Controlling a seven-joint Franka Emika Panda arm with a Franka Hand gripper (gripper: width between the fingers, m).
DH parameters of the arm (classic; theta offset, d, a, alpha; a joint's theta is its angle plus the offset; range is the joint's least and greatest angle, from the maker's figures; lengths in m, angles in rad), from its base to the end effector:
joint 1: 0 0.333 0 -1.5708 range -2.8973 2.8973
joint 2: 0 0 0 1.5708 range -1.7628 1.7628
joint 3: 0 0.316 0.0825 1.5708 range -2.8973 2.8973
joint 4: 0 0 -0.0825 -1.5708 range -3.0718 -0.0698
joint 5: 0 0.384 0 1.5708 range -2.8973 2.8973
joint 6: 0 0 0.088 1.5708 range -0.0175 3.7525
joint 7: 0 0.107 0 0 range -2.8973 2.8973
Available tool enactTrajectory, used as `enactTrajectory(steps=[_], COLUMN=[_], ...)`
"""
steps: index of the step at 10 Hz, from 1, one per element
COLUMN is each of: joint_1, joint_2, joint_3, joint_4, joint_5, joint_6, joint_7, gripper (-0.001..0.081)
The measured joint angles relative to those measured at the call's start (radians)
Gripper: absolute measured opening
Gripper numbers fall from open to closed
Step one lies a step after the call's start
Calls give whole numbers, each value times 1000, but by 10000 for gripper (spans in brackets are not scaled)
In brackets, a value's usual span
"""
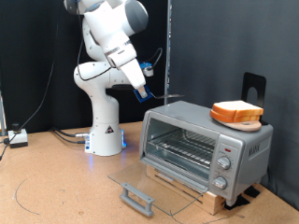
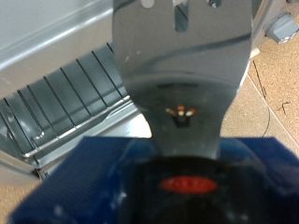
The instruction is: Make a piece of toast with the oven
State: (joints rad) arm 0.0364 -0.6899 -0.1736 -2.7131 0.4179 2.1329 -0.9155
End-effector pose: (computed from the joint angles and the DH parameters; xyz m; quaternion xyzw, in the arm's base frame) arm 0.3445 -0.0280 0.4410 -0.9273 -0.2883 -0.1526 0.1835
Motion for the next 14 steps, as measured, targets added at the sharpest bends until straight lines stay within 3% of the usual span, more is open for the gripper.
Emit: enactTrajectory(steps=[3,7,11,14], joint_1=[4,25,56,88], joint_2=[156,178,280,320], joint_3=[31,31,59,80], joint_4=[123,102,138,162], joint_5=[-39,79,82,109], joint_6=[-80,53,76,86], joint_7=[3,-9,-12,-12], gripper=[394,394,394,394])
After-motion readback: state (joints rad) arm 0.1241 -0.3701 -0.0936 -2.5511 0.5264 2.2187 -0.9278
